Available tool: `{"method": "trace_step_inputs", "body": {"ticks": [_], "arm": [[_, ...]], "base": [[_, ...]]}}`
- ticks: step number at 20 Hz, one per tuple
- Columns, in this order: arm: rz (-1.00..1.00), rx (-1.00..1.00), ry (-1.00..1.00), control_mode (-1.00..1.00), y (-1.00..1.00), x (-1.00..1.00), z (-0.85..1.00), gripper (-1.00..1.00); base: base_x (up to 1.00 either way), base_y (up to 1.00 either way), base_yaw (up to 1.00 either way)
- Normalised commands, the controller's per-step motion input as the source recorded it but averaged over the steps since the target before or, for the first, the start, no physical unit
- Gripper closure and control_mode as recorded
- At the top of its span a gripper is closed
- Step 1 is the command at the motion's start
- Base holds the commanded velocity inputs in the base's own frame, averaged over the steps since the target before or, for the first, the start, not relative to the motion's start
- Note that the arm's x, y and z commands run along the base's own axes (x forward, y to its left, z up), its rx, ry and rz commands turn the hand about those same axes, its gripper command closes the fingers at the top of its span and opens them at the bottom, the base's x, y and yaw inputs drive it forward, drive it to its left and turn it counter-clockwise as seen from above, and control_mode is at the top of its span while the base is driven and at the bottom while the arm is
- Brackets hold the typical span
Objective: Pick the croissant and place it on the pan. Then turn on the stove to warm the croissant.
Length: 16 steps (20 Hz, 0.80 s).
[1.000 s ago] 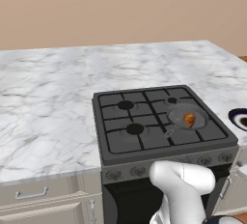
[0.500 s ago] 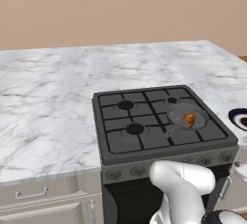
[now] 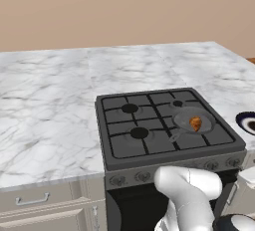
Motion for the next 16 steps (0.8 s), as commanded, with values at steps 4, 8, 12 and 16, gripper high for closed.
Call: {"method": "trace_step_inputs", "body": {"ticks": [4, 8, 12, 16], "arm": [[0.0, 0.0, -0.01, -1.0, 0.0, 0.15, -0.11, -1.0], [0.0, 0.0, -0.01, -1.0, 0.0, 0.15, -0.1, -1.0], [0.0, 0.0, -0.01, -1.0, 0.0, 0.13, -0.17, -1.0], [0.0, 0.0, -0.01, -1.0, 0.0, 0.09, -0.25, -1.0]], "base": [[0.0, 0.0, 0.0], [0.0, 0.0, 0.0], [0.0, 0.0, 0.0], [0.0, 0.0, 0.0]]}}
